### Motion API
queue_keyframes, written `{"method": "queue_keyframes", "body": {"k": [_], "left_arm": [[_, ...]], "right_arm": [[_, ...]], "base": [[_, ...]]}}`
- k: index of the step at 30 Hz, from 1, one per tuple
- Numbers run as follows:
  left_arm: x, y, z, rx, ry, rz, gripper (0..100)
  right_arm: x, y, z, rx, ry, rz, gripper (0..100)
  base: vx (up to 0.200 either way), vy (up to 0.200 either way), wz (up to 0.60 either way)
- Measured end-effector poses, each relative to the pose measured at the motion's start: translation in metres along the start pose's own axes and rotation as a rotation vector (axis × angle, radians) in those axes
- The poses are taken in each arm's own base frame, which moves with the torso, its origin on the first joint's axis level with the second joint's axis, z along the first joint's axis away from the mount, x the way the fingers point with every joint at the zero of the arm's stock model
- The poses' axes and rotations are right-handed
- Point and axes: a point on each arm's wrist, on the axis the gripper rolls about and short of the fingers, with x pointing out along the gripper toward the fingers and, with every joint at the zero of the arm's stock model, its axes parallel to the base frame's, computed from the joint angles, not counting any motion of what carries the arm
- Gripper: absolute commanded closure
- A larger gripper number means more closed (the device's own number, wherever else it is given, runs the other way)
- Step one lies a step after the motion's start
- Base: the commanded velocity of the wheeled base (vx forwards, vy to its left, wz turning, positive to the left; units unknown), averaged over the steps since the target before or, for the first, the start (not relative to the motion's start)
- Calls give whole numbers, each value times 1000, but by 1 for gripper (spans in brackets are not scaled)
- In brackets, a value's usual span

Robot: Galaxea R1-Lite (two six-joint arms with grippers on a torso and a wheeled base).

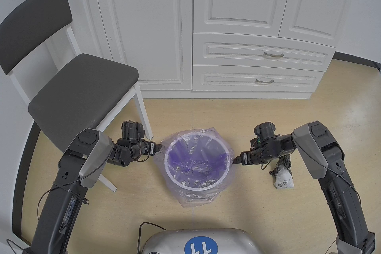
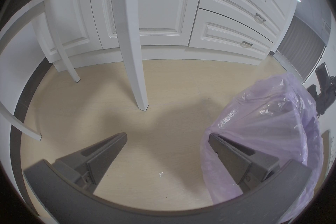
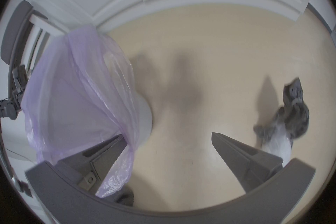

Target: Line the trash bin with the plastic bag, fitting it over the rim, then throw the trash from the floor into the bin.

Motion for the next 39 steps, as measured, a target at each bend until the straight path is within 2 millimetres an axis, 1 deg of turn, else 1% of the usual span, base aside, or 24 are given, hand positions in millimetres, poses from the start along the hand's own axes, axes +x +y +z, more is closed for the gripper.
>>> {"method": "queue_keyframes", "body": {"k": [3, 5, 10, 14, 18, 21, 25, 33, 39], "left_arm": [[-2, 3, 0, 0, -17, -26, 0], [-5, 7, 3, 1, -50, -48, 0], [-13, 15, 9, 33, -133, -64, 0], [-22, 22, 5, 70, -108, -114, 0], [-33, 28, 1, 106, -91, -214, 0], [-42, 33, -1, 164, -110, -282, 0], [-48, 39, -4, 193, -122, -307, 0], [-48, 39, -9, 189, -89, -315, 0], [-41, 31, -16, 180, 37, -344, 0]], "right_arm": [[10, 0, 3, 3, -108, -1, 0], [17, 0, 2, 10, -149, -4, 0], [30, -1, -9, 32, -147, -10, 0], [34, -2, -13, 42, -138, -15, 0], [37, -3, -16, 49, -135, -30, 0], [37, -3, -17, 53, -135, -39, 0], [37, -3, -17, 55, -136, -46, 0], [37, -3, -17, 58, -134, -47, 0], [37, -3, -17, 66, -134, -48, 0]], "base": [[0, 0, 0], [0, 0, 0], [0, 0, 0], [0, 0, 0], [0, 0, 0], [0, 0, 0], [0, 0, 0], [0, 0, 0], [0, 0, 0]]}}
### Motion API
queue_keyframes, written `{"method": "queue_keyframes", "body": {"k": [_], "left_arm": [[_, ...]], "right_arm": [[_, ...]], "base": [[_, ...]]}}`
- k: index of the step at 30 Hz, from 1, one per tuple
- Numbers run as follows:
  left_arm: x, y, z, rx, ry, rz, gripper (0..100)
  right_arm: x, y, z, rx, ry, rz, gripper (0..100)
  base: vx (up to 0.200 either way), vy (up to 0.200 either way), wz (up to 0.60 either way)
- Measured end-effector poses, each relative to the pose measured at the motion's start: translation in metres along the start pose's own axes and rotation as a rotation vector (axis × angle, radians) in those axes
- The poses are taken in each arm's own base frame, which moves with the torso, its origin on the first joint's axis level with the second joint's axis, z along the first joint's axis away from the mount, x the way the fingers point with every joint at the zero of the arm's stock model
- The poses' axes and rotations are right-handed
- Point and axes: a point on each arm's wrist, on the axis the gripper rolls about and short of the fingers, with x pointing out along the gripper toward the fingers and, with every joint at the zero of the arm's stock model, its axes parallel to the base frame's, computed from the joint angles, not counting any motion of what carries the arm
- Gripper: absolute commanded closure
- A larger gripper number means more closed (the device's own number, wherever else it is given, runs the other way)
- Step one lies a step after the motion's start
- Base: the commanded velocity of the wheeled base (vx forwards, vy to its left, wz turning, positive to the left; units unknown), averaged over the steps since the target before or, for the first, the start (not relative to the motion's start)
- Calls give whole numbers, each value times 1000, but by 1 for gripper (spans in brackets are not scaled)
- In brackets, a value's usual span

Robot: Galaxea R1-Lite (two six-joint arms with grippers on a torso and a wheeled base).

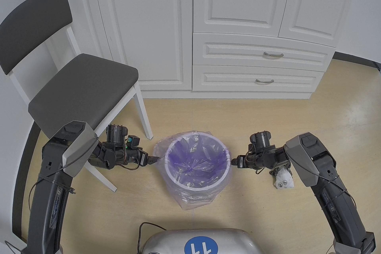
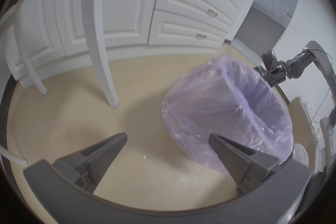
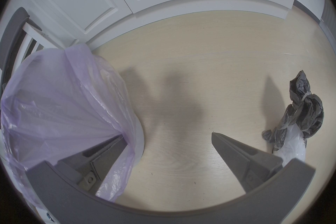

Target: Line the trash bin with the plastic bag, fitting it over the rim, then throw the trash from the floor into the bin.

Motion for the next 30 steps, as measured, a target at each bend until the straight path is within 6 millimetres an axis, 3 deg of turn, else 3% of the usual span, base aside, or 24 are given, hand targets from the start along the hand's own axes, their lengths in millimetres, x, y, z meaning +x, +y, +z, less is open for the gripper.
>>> {"method": "queue_keyframes", "body": {"k": [8, 17, 30], "left_arm": [[19, 5, 18, 37, 64, -9, 0], [50, 1, -8, 54, 104, -15, 0], [58, -2, -19, -50, 106, -12, 0]], "right_arm": [[0, 0, 0, 3, -2, -10, 0], [0, -1, 0, 2, -5, -23, 0], [0, 2, -1, -13, 3, -23, 0]], "base": [[0, 0, 0], [0, 0, 0], [0, 0, 0]]}}
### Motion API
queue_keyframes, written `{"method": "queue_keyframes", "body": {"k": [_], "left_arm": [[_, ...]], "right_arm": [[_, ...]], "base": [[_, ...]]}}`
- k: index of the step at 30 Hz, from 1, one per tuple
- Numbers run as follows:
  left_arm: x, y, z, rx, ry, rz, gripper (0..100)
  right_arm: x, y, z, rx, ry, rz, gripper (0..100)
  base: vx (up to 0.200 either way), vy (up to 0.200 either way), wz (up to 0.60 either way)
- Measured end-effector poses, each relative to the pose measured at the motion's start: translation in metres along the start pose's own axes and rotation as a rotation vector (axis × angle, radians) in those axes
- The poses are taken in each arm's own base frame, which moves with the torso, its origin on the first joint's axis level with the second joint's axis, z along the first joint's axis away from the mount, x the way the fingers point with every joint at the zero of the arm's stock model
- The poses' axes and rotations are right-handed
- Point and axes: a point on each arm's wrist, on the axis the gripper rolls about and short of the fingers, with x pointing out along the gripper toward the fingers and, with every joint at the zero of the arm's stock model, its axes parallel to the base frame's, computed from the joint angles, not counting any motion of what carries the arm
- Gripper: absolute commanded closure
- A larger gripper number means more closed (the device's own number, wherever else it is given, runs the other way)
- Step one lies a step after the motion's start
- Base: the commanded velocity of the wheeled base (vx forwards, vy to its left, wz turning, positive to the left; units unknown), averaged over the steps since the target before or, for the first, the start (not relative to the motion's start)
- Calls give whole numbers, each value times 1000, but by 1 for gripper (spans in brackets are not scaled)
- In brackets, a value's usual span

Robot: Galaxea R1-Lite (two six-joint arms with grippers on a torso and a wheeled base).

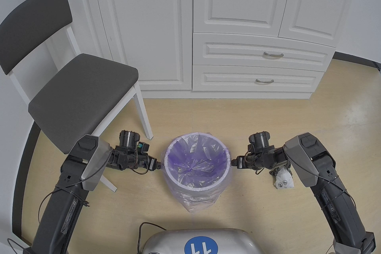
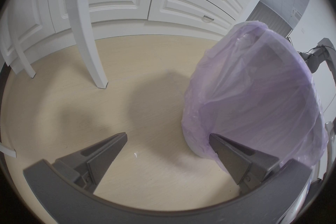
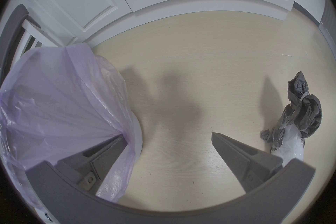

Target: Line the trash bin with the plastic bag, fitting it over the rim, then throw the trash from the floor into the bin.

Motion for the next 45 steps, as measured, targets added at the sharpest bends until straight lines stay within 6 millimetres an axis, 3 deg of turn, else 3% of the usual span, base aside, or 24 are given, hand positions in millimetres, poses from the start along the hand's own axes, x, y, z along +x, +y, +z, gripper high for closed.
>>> {"method": "queue_keyframes", "body": {"k": [6, 15, 22, 34, 45], "left_arm": [[1, 0, 4, 36, -39, 4, 0], [0, -2, 18, 100, -160, 18, 0], [-5, -7, 18, -26, -49, 9, 0], [-35, -12, 43, -135, 98, 72, 0], [-61, 0, 57, -47, 141, 129, 0]], "right_arm": [[-3, 1, 4, -11, -11, -37, 0], [-31, 11, 11, 4, 18, -38, 0], [-41, 9, 21, 14, -2, -41, 0], [-44, 12, 20, 17, 12, -39, 0], [-47, 10, 18, 32, 123, -55, 0]], "base": [[0, 0, 0], [0, 0, 0], [0, 0, 0], [0, 0, 0], [0, 0, 0]]}}
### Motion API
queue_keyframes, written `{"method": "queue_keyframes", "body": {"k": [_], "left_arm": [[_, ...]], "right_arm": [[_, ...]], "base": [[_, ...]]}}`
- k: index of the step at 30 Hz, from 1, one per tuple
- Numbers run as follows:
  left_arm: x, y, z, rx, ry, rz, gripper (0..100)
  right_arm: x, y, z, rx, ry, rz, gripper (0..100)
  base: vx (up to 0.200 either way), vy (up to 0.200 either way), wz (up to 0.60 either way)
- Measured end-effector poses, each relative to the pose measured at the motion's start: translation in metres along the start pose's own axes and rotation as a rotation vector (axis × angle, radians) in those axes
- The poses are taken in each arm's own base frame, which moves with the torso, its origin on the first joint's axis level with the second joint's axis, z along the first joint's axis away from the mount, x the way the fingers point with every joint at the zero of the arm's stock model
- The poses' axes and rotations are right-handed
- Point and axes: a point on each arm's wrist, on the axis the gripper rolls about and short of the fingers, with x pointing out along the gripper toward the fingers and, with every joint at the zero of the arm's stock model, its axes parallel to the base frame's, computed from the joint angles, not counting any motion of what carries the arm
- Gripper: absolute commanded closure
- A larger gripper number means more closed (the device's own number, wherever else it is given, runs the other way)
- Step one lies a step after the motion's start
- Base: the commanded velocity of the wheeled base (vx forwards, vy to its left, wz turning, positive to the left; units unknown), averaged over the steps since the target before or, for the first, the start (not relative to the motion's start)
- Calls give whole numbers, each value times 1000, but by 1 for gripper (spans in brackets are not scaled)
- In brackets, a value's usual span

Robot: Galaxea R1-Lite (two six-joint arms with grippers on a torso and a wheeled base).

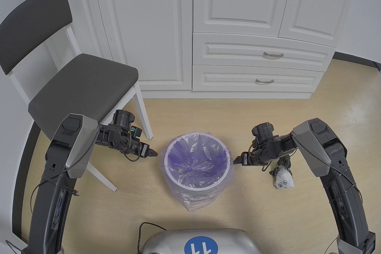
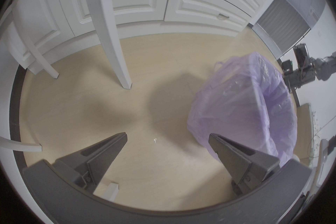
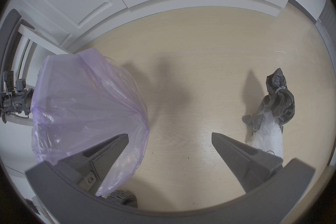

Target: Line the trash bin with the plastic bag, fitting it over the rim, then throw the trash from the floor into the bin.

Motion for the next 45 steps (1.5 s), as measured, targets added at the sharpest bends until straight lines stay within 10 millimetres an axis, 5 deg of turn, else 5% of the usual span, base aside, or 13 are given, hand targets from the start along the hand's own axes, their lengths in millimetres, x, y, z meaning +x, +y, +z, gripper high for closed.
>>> {"method": "queue_keyframes", "body": {"k": [7, 18, 30, 45], "left_arm": [[-5, 5, -6, 60, 63, 6, 0], [25, -12, -28, 139, 138, 43, 0], [50, -21, -25, 193, -56, 79, 0], [65, -25, -42, 190, -15, 94, 0]], "right_arm": [[1, 1, 5, 6, 7, -2, 0], [14, -6, 6, 11, -21, -26, 0], [29, -9, -1, 34, -65, -65, 0], [46, 6, -7, -23, -181, 18, 0]], "base": [[0, 0, 0], [0, 0, 0], [0, 0, 0], [0, 0, 0]]}}
